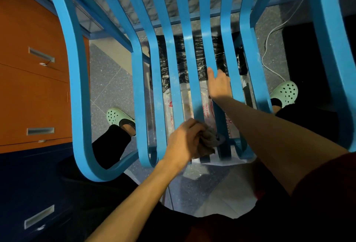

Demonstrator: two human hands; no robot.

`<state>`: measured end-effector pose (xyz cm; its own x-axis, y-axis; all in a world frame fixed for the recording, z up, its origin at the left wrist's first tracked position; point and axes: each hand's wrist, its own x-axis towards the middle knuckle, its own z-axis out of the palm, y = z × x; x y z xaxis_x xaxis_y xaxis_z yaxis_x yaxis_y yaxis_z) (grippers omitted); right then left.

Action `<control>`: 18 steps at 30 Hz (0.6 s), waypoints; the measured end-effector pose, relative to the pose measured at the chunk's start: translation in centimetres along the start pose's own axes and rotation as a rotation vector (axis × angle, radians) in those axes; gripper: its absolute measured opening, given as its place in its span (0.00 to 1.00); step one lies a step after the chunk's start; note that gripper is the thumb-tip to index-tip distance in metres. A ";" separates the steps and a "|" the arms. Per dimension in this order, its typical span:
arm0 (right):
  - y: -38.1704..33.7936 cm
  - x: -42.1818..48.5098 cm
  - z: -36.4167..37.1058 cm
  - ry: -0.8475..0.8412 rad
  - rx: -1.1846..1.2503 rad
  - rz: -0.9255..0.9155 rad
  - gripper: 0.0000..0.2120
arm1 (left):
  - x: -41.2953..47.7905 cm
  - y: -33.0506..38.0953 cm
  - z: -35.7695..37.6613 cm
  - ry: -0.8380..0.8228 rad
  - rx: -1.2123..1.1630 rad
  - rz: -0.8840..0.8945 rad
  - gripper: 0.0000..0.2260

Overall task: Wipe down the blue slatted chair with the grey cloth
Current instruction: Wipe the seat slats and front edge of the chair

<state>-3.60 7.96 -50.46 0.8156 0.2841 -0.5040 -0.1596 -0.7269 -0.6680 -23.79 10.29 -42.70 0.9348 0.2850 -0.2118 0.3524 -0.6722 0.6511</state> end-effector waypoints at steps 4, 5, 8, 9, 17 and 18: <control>0.5 0.2 0.3 0.019 0.019 -0.020 0.30 | 5.0 -1.8 -1.1 0.062 0.021 -0.065 0.10; 0.6 0.2 0.4 0.026 0.022 -0.016 0.30 | 6.4 -2.1 -1.3 0.056 0.049 -0.072 0.09; 0.9 0.6 0.6 0.058 0.022 -0.057 0.26 | 10.6 -3.3 -2.3 0.071 0.125 -0.083 0.07; 0.8 0.4 0.5 0.030 0.033 -0.072 0.24 | 11.8 -3.8 -2.6 0.093 0.136 -0.089 0.07; 1.3 0.4 0.5 -0.051 0.152 -0.100 0.15 | 20.8 -5.0 -5.0 0.160 0.218 -0.043 0.07; 0.8 0.2 0.5 0.001 0.191 -0.103 0.12 | 21.9 -5.1 -5.5 0.157 0.240 -0.036 0.07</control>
<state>-3.86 7.73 -51.33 0.8335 0.3505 -0.4272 -0.1773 -0.5625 -0.8075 -5.32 23.70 -46.68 0.9100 0.4013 -0.1040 0.4028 -0.7969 0.4501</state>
